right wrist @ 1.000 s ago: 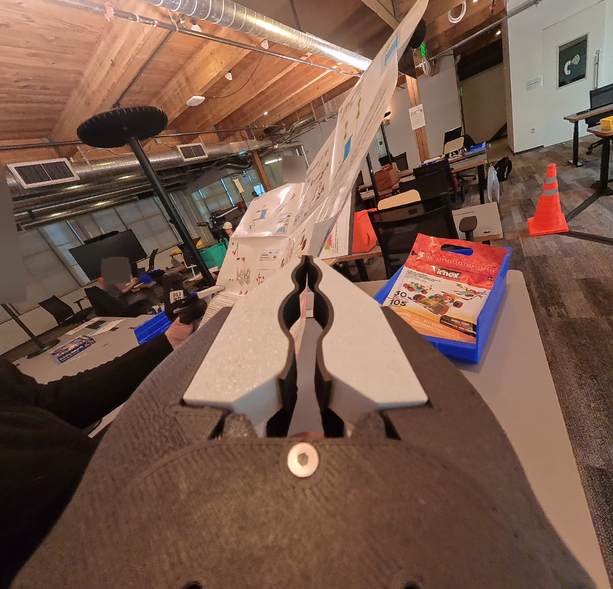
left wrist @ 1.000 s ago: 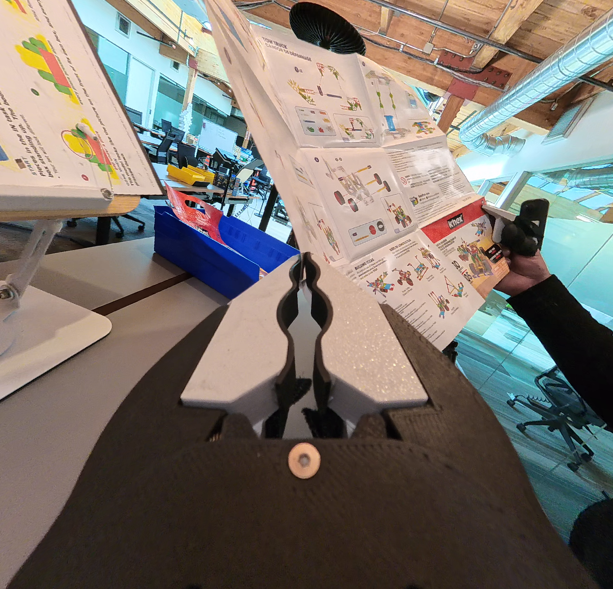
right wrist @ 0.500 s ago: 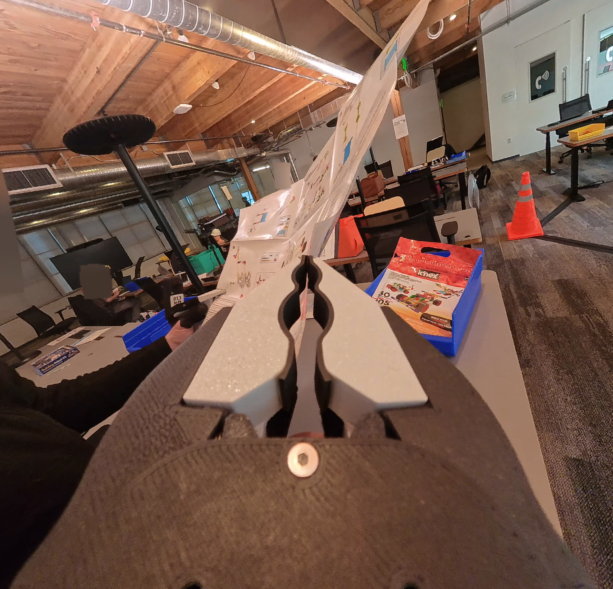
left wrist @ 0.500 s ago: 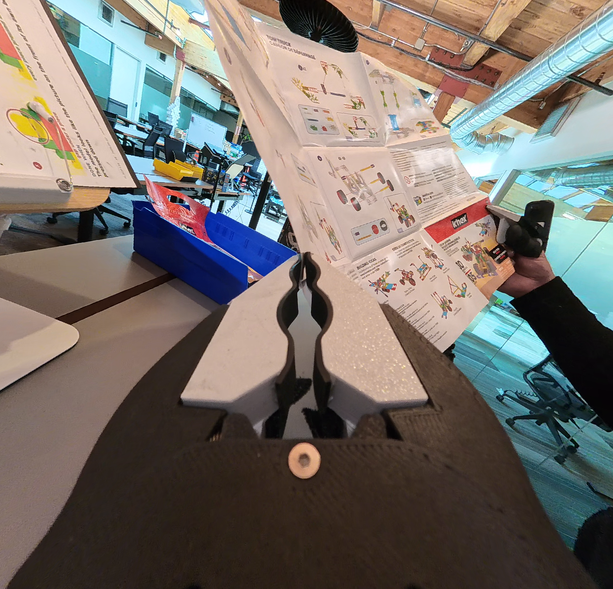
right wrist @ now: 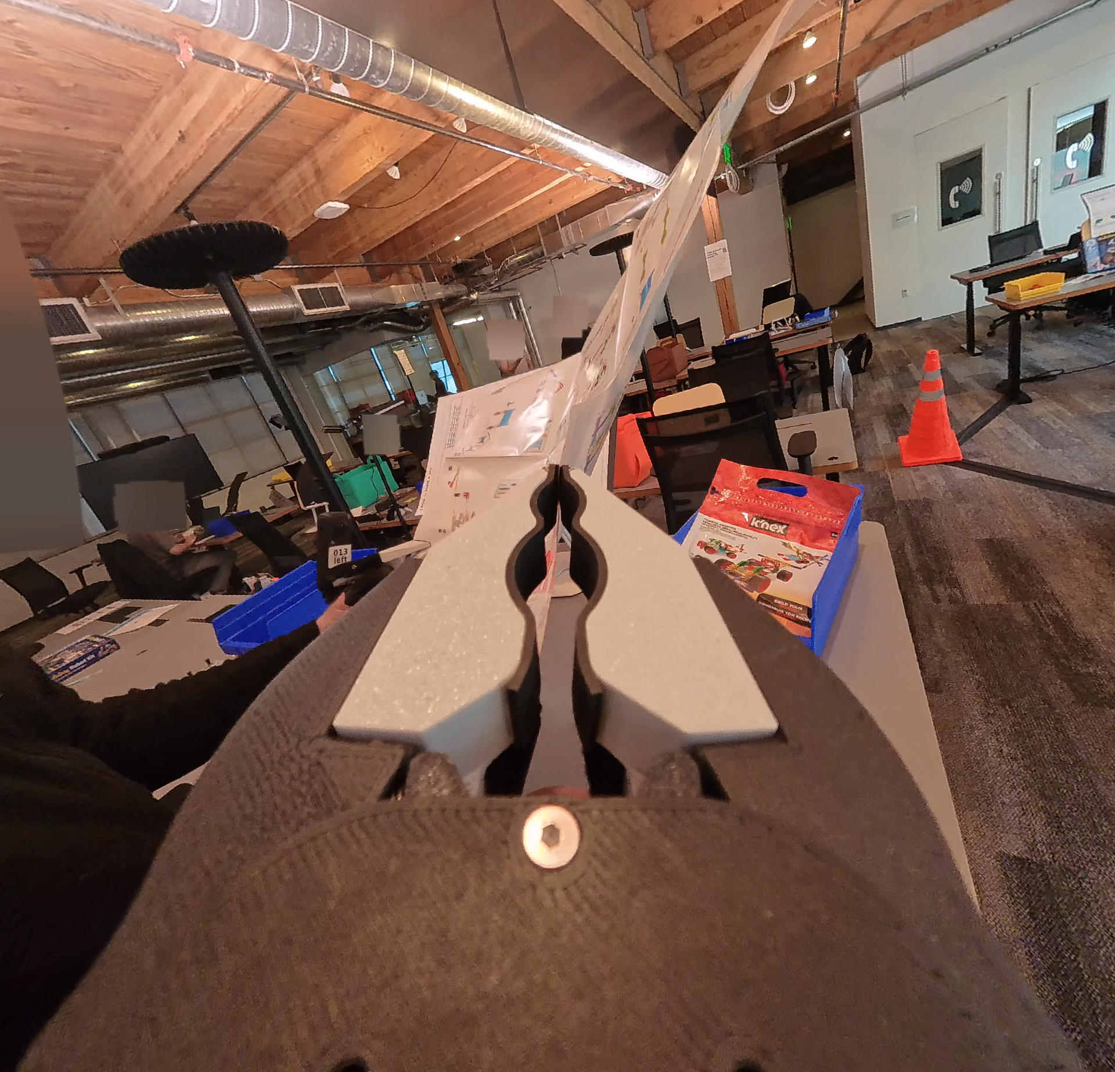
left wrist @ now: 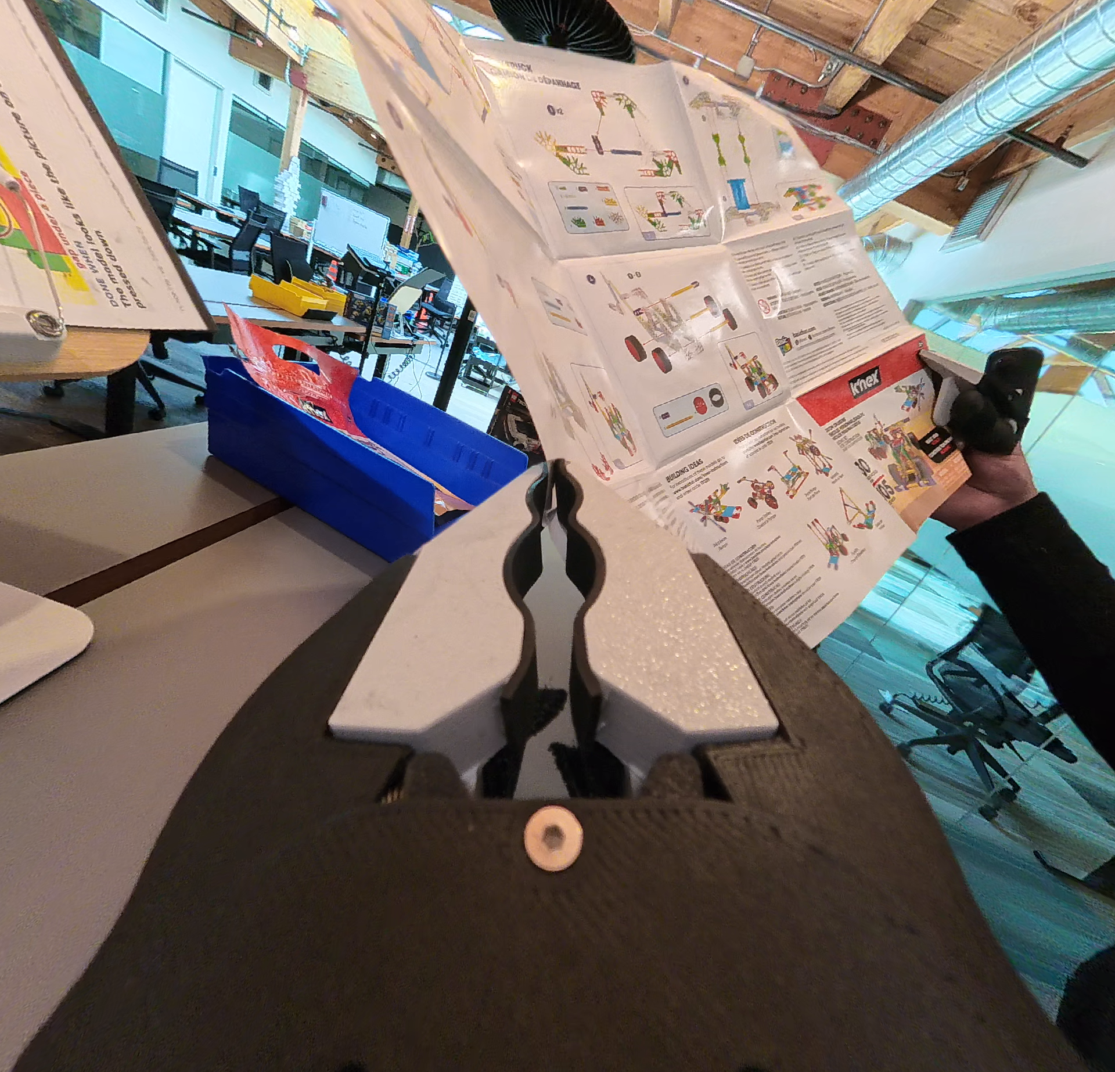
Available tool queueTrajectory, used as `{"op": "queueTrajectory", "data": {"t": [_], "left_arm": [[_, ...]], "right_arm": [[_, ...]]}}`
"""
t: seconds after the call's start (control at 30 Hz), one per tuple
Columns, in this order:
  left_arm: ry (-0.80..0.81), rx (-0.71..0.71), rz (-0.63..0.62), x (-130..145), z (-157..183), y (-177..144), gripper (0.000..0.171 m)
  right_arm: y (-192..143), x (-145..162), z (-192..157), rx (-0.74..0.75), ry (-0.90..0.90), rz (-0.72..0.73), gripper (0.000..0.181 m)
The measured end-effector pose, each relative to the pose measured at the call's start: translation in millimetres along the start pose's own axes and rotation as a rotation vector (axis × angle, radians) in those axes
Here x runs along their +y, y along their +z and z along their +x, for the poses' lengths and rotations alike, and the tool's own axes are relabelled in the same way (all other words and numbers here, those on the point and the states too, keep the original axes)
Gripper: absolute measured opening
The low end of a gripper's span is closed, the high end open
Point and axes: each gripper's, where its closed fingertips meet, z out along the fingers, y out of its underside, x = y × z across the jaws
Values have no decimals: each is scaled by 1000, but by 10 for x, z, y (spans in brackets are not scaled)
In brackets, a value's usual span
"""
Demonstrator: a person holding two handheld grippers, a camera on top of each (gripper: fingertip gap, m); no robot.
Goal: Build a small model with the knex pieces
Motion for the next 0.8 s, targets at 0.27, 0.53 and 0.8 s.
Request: {"op": "queueTrajectory", "data": {"t": [0.27, 0.53, 0.8], "left_arm": [[-73, 60, -30, 249, -16, 265, 0], [-164, -21, -375, 1119, -89, 662, 36], [-122, -68, -710, 1771, 225, 498, 95]], "right_arm": [[204, -352, -579, -50, -45, 31, 0], [935, -745, -1622, -195, -190, -21, 0], [2203, -414, -2789, -469, -297, -122, 0]]}}
